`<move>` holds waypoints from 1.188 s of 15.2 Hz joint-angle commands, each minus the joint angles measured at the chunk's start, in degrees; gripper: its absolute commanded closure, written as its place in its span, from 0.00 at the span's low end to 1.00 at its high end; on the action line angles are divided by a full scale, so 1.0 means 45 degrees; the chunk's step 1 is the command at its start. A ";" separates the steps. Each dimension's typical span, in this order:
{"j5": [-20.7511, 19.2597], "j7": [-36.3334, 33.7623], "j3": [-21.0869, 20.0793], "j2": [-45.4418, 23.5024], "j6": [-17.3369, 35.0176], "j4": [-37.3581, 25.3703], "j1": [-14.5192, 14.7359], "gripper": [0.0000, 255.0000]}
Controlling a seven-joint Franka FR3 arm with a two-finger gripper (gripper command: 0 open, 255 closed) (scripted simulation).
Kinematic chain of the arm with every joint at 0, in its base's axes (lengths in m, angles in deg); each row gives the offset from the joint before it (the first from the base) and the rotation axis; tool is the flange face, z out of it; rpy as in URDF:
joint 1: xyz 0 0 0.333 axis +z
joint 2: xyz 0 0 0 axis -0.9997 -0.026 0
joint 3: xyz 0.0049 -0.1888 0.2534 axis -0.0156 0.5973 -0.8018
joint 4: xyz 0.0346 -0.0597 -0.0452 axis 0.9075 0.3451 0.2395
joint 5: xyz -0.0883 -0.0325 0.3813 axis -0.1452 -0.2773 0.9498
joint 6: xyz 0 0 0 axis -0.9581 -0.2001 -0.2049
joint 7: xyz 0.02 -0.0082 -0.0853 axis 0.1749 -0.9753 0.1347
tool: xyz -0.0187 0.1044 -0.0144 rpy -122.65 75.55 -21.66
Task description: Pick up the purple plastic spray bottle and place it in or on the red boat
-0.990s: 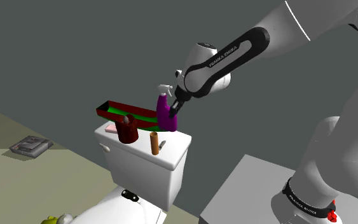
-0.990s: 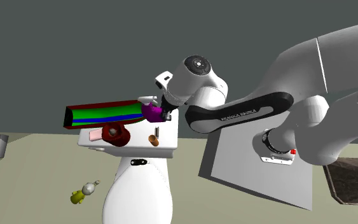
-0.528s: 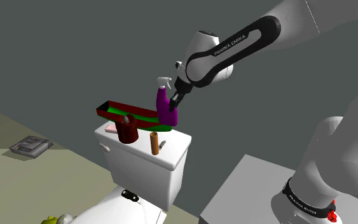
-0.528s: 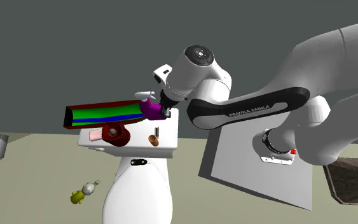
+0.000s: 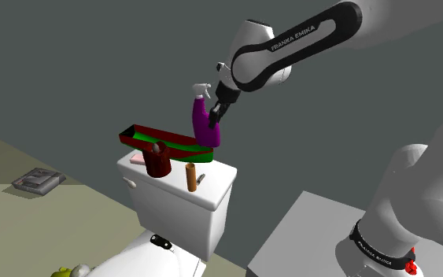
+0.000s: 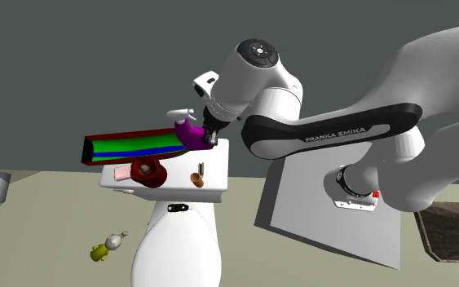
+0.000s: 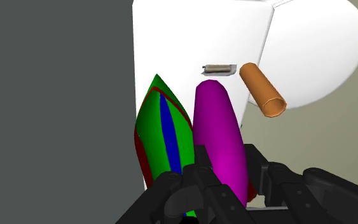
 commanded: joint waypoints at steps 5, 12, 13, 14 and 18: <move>-0.0064 -0.0116 -0.0017 -0.1306 -0.0445 -0.1753 0.0004 1.00; -0.0145 -0.0324 -0.0044 -0.4834 -0.1076 -0.5924 0.0053 1.00; -0.0165 -0.0363 -0.0046 -0.5349 -0.1233 -0.6599 0.0057 1.00; -0.0186 -0.0403 -0.0046 -0.5873 -0.1410 -0.7300 0.0063 1.00; -0.0279 -0.0584 -0.0041 -0.8093 -0.2329 -1.0449 0.0080 1.00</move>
